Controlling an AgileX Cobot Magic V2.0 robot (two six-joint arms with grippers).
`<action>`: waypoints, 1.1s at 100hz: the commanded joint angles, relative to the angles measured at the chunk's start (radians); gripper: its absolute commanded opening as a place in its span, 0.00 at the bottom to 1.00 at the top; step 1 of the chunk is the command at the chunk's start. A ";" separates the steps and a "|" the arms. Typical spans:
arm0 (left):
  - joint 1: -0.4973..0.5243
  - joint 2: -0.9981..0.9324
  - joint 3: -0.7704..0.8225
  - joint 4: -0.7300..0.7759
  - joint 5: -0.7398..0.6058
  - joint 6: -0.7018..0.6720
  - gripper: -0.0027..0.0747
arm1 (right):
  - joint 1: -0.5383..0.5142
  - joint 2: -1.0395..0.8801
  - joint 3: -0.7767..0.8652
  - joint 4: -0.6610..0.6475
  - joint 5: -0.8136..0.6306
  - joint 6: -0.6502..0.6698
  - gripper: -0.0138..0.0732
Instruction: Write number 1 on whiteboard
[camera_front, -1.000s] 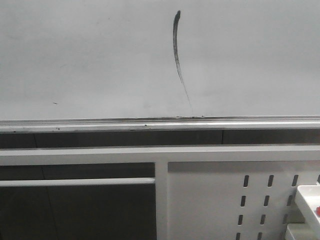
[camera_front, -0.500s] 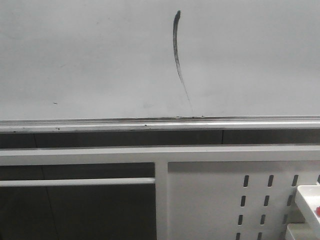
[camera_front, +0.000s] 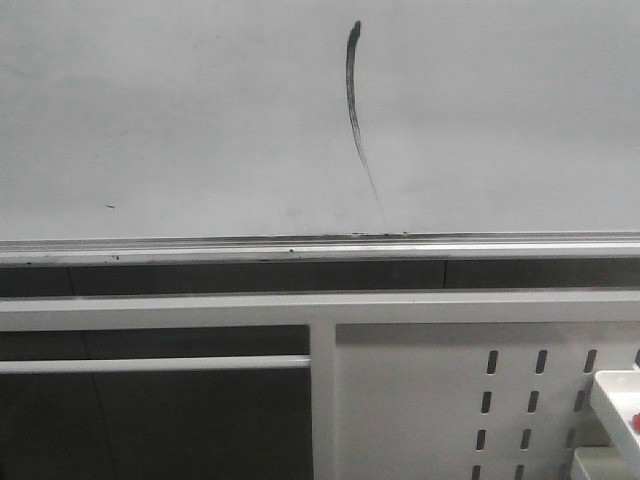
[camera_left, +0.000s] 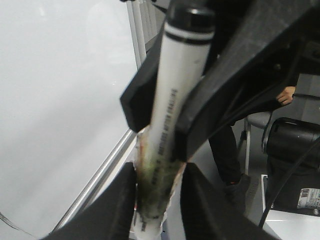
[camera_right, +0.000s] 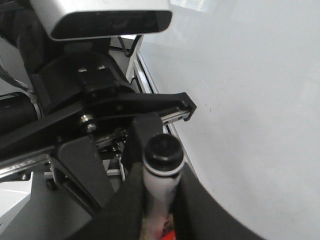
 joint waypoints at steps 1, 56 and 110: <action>-0.006 -0.006 -0.027 -0.020 0.002 0.000 0.21 | 0.000 -0.009 -0.037 -0.016 -0.084 0.000 0.07; -0.006 -0.006 -0.027 -0.020 -0.011 0.000 0.01 | 0.000 -0.009 -0.037 -0.004 -0.093 0.000 0.28; 0.014 0.055 -0.027 -0.122 -0.396 0.000 0.01 | -0.172 -0.241 -0.038 -0.084 0.170 0.072 0.31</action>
